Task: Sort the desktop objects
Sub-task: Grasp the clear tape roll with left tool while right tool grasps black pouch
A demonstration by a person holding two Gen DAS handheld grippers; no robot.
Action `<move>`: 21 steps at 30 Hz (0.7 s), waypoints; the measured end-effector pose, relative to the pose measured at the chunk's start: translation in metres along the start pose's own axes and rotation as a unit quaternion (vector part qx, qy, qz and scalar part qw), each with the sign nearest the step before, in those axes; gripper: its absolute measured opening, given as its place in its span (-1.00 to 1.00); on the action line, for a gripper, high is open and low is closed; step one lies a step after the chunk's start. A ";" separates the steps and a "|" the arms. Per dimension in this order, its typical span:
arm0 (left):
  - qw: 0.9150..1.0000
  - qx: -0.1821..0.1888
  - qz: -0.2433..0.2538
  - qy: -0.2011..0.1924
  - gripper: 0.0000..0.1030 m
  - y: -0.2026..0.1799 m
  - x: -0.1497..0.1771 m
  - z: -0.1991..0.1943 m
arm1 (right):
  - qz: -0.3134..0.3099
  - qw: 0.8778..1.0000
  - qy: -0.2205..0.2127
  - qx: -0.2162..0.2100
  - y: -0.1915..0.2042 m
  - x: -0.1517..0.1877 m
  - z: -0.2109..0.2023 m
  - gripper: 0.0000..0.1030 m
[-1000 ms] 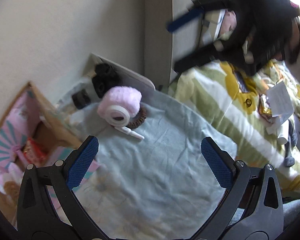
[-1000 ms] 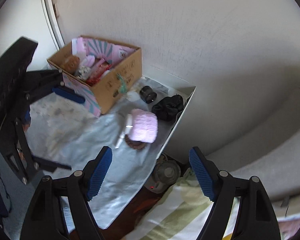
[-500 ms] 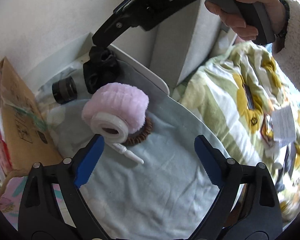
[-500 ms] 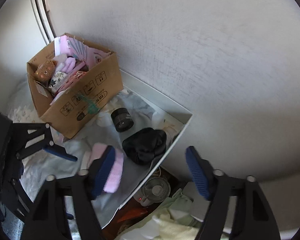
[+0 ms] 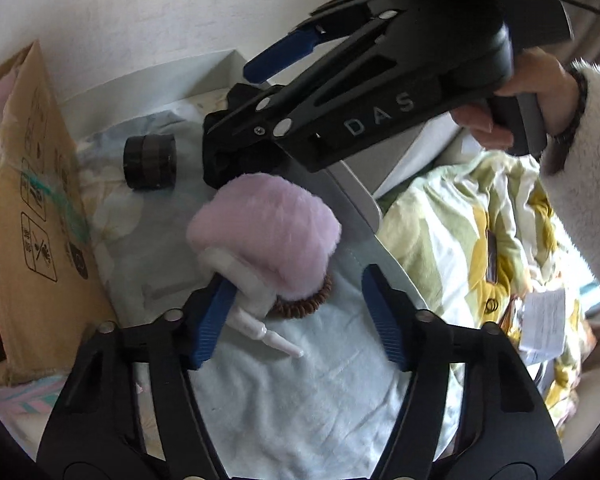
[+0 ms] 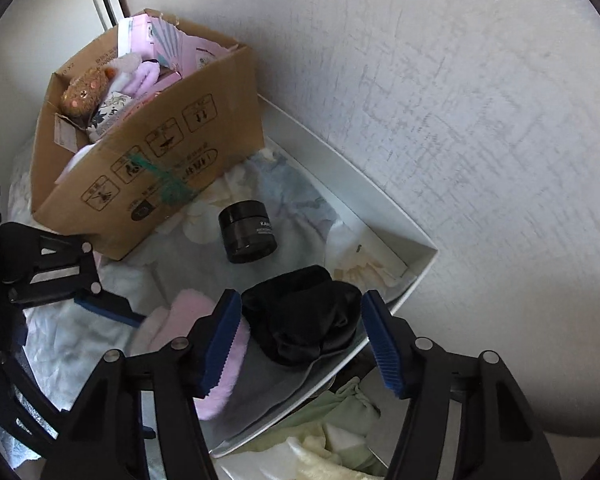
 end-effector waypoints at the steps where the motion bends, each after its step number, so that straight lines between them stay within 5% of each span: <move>1: 1.000 0.004 -0.009 0.001 -0.05 0.003 -0.001 0.000 | 0.000 1.000 0.000 -0.001 -0.001 -0.001 0.001 0.11; 3: 0.999 0.017 -0.035 0.003 -0.30 0.013 0.000 0.000 | 0.000 1.000 0.000 -0.003 -0.002 -0.003 0.003 0.01; 14: 0.998 0.035 -0.049 -0.001 -0.35 0.027 0.013 -0.014 | 0.004 1.000 0.009 -0.026 -0.007 -0.001 0.018 -0.11; 17: 0.998 0.033 -0.049 0.000 -0.35 0.028 0.015 -0.017 | 0.004 0.999 0.014 -0.035 -0.009 -0.001 0.023 -0.38; 21: 0.999 0.032 -0.042 0.011 -0.73 0.030 0.016 -0.012 | 0.003 0.999 0.020 -0.037 -0.011 0.001 0.028 -0.50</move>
Point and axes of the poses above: each gripper's, at about its wrist camera, not at the fingertips, and z roughly the way its jaws point, y to its left, x to its underside, the point moved 3 cm from there along z, roughly the way its jaws point, and after that the axes turned 14 degrees about y, right-handed, at the moved point
